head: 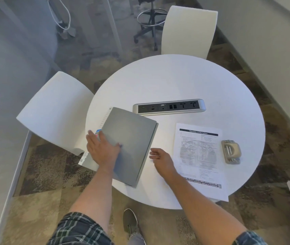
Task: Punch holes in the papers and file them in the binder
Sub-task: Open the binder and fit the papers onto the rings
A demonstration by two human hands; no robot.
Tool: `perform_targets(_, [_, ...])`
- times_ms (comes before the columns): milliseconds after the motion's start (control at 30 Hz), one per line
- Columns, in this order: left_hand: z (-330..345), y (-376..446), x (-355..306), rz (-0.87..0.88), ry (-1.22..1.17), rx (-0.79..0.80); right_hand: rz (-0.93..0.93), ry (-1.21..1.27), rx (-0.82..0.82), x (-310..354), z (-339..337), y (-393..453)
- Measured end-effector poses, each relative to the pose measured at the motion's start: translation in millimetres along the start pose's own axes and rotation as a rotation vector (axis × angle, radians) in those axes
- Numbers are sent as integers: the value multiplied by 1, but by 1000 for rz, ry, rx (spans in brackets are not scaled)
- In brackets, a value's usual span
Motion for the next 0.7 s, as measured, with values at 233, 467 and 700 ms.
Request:
perform_targets(233, [21, 11, 36, -80, -48, 211, 100, -14, 29, 3, 34, 2])
perform_targets(467, [25, 9, 43, -83, -80, 172, 127, 312, 3, 20, 32, 6])
perform_targets(700, [7, -11, 37, 44, -257, 316, -47, 424, -51, 80, 27, 8])
Point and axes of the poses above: each hand's wrist, its own y-axis towards the middle knuckle, its own z-axis out of the palm, x = y × z, the point moved 9 cm from there along y, towards the middle knuckle, and after that the axes turned 10 degrees about y, right-handed, at the moved point
